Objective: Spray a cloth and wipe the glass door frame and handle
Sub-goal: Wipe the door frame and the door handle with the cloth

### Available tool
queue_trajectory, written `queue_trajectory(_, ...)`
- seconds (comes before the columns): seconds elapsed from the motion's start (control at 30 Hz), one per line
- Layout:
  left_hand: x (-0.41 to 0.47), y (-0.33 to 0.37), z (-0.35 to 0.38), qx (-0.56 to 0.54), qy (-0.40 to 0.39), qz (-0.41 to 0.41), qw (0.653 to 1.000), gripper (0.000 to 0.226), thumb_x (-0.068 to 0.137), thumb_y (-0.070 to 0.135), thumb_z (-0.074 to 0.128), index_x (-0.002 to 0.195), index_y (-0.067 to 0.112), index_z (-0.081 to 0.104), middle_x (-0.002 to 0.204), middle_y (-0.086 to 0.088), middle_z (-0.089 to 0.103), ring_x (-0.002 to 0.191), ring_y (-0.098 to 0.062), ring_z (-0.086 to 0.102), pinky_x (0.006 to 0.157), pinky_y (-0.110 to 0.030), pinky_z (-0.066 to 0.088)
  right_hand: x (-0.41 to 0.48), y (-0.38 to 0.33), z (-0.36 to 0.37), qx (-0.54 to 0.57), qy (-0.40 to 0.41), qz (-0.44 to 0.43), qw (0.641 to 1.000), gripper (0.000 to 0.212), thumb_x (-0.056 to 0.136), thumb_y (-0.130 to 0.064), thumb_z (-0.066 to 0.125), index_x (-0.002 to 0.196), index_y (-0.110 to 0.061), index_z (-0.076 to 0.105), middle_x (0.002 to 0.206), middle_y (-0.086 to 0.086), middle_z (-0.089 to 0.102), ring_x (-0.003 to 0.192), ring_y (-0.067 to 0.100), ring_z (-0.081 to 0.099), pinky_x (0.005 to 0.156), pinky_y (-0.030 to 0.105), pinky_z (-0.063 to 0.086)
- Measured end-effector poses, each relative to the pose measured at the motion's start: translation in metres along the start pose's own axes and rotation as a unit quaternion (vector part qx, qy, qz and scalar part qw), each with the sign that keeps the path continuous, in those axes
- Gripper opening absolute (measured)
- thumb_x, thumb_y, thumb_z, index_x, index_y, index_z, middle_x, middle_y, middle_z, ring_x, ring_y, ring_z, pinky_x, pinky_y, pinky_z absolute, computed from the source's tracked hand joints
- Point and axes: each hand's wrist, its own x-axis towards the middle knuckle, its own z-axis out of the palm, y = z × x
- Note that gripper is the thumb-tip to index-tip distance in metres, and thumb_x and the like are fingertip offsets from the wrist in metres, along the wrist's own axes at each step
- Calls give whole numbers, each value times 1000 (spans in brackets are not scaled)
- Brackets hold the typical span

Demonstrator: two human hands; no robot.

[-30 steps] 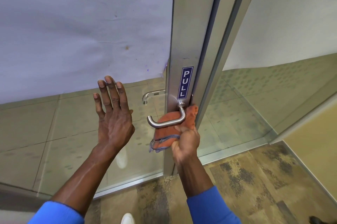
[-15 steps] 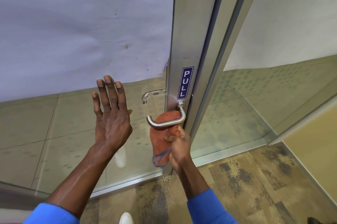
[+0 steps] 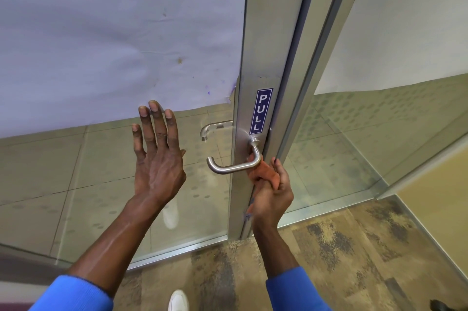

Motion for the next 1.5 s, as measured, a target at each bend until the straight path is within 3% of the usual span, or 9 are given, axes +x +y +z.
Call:
queue_trajectory(0.1,1,0,-1,1,-3,0,1000,125,98,16,78,175,2,-19,181,-20,-38,169,-39,-36,138,-52,-22,-7,10,11,-27,-55,-32,998,55,97,16,62,144,-11,69,131,-14,76,123,8,73,107,33,61)
queue_trajectory(0.33,-1,-1,-5,11,-13,5,1000,126,100,16,76,174,5,-25,179,-19,-42,168,-37,-39,138,-50,-24,2,32,30,-175,-78,-57,980,39,81,15,72,84,-22,59,99,-15,50,80,-5,64,65,-4,43)
queue_trajectory(0.5,-1,-2,-5,15,-11,6,1000,124,101,18,76,174,4,-24,179,-19,-41,169,-37,-38,138,-50,-24,9,45,32,-194,-74,-68,976,29,82,12,74,104,-5,72,103,1,56,87,1,60,75,6,46)
queue_trajectory(0.67,-1,-3,-3,24,-2,9,1000,125,99,18,77,176,4,-20,181,-19,-38,170,-37,-36,139,-50,-22,4,44,26,-133,-79,27,988,18,96,-9,73,91,-26,67,80,-22,72,63,-1,71,47,15,53)
queue_trajectory(0.8,-3,-7,-1,36,0,16,999,121,100,19,76,176,3,-17,182,-21,-34,171,-39,-32,139,-52,-21,13,31,28,-111,-1,0,994,13,89,-5,80,98,-14,76,90,0,76,72,3,72,66,29,64)
queue_trajectory(0.87,-3,-7,0,41,1,18,999,121,100,19,74,177,4,-17,182,-21,-34,171,-39,-32,139,-51,-20,21,27,28,-116,23,-54,992,21,85,-2,83,100,-16,79,100,-2,75,80,-4,72,70,13,60)
queue_trajectory(1.13,-3,-5,2,49,4,14,999,120,99,18,74,176,2,-16,182,-23,-34,171,-41,-33,139,-53,-21,18,47,28,-191,-62,-111,973,30,83,10,77,87,-17,68,95,2,61,84,-2,65,78,24,56)
queue_trajectory(1.27,-3,-5,3,42,3,11,999,123,97,16,77,177,2,-16,182,-23,-34,171,-41,-33,139,-53,-21,20,57,17,-229,-127,-39,964,22,90,5,76,87,-16,68,101,11,68,93,29,69,87,49,62)
queue_trajectory(1.5,-3,-7,7,36,8,10,999,122,95,16,77,178,3,-12,184,-23,-29,172,-41,-29,139,-52,-20,37,65,-4,-199,-10,42,979,11,85,-8,79,83,-16,71,93,6,75,90,30,73,85,44,63)
